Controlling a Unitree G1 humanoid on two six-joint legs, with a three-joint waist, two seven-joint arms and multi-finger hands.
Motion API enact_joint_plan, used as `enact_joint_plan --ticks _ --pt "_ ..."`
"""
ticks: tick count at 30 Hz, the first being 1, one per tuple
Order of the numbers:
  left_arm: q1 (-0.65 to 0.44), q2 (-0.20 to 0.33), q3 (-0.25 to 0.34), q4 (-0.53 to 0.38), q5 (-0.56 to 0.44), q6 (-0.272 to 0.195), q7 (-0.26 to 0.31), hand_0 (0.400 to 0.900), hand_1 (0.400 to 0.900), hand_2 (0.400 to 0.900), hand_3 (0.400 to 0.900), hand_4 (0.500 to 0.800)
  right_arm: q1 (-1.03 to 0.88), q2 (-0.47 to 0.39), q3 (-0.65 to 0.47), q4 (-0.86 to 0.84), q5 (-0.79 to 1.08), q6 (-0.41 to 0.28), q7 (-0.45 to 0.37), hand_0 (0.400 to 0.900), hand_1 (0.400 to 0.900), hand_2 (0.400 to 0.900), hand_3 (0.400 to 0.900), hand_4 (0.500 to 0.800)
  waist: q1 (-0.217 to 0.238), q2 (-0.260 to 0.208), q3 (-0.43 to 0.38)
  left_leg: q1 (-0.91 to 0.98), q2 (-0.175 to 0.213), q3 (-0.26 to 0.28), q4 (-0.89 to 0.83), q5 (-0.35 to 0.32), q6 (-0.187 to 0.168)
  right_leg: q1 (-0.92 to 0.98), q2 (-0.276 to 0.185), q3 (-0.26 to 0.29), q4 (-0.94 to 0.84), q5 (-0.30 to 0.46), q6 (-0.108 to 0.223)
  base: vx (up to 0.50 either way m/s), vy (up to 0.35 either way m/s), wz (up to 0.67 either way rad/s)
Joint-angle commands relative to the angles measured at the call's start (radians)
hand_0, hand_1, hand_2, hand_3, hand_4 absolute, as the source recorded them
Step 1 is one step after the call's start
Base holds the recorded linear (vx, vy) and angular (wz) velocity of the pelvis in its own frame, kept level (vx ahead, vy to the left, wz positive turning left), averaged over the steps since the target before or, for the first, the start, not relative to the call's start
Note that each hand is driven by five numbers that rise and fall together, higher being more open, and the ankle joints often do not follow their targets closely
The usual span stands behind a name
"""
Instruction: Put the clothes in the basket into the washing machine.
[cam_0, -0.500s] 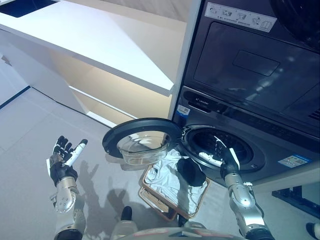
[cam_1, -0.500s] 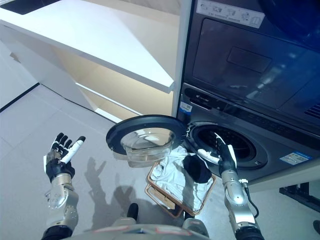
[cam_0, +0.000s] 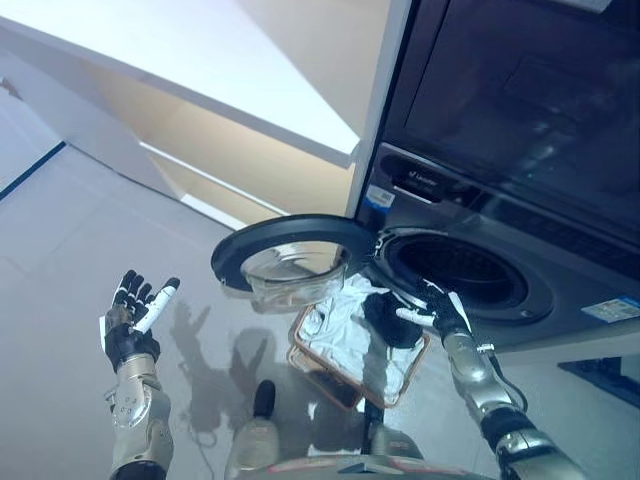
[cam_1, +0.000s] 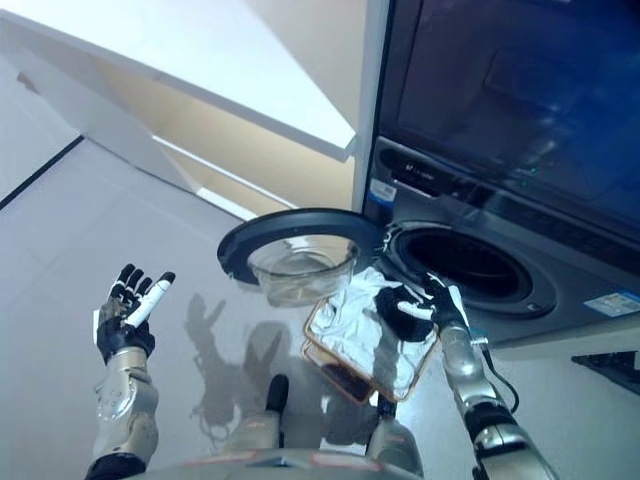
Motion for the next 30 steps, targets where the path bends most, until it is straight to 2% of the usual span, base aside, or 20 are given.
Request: enact_joint_plan --ticks 1,5,10,13,20,23,30 --pt "-0.043 0.093 -0.007 -0.178 -0.040 -0.106 -0.010 0.900 0.900 0.900 0.900 0.800 -0.205 -0.045 0.056 0.052 -0.054 -0.017 -0.068 0.900 0.900 0.900 0.900 0.800 0.021 -0.013 0.072 -0.121 -0.044 -0.021 0.076 -0.019 0.072 -0.071 -0.062 0.038 0.151 -0.058 0.032 -0.11 0.034 0.00" --pt "-0.061 0.106 -0.026 -0.222 -0.073 -0.115 -0.014 0.900 0.900 0.900 0.900 0.800 -0.319 -0.070 0.098 0.132 -0.081 0.002 -0.093 0.900 0.900 0.900 0.900 0.800 0.033 0.016 0.138 -0.202 -0.051 -0.021 0.104 -0.007 0.072 -0.161 -0.071 0.040 0.194 -0.055 0.028 -0.14 0.047 0.04" --pt "-0.070 0.114 -0.063 -0.284 -0.081 -0.112 -0.014 0.900 0.900 0.900 0.900 0.800 -0.440 -0.135 0.138 0.222 -0.130 0.030 -0.116 0.900 0.900 0.900 0.900 0.800 0.039 0.042 0.201 -0.296 -0.065 -0.025 0.128 0.010 0.075 -0.264 -0.077 0.043 0.236 -0.048 0.023 -0.09 0.037 0.03" --pt "-0.078 0.124 -0.066 -0.304 -0.087 -0.115 -0.004 0.900 0.900 0.900 0.900 0.800 -0.526 -0.180 0.166 0.252 -0.161 0.052 -0.136 0.900 0.900 0.900 0.900 0.800 0.039 0.050 0.236 -0.351 -0.073 -0.016 0.148 0.012 0.079 -0.328 -0.079 0.054 0.257 -0.041 0.021 -0.09 0.043 -0.07" --pt "-0.104 0.123 -0.100 -0.317 -0.103 -0.112 0.009 0.900 0.900 0.900 0.900 0.800 -0.686 -0.251 0.213 0.386 -0.200 0.096 -0.169 0.900 0.900 0.900 0.900 0.800 0.045 0.074 0.280 -0.443 -0.087 -0.009 0.163 0.016 0.082 -0.429 -0.085 0.065 0.268 -0.024 0.022 -0.05 0.026 -0.04" --pt "-0.118 0.119 -0.107 -0.337 -0.104 -0.114 0.024 0.900 0.900 0.900 0.900 0.800 -0.731 -0.283 0.227 0.420 -0.205 0.107 -0.182 0.900 0.900 0.900 0.900 0.800 0.052 0.081 0.307 -0.485 -0.101 -0.011 0.188 0.009 0.089 -0.480 -0.083 0.075 0.290 -0.019 0.023 -0.05 0.035 -0.12" --pt "-0.122 0.121 -0.108 -0.417 -0.099 -0.126 0.042 0.900 0.900 0.900 0.900 0.800 -0.805 -0.335 0.250 0.447 -0.200 0.123 -0.207 0.900 0.900 0.900 0.900 0.800 0.057 0.093 0.307 -0.594 -0.121 -0.009 0.234 -0.009 0.091 -0.586 -0.091 0.076 0.333 -0.027 0.022 -0.01 0.005 0.03"
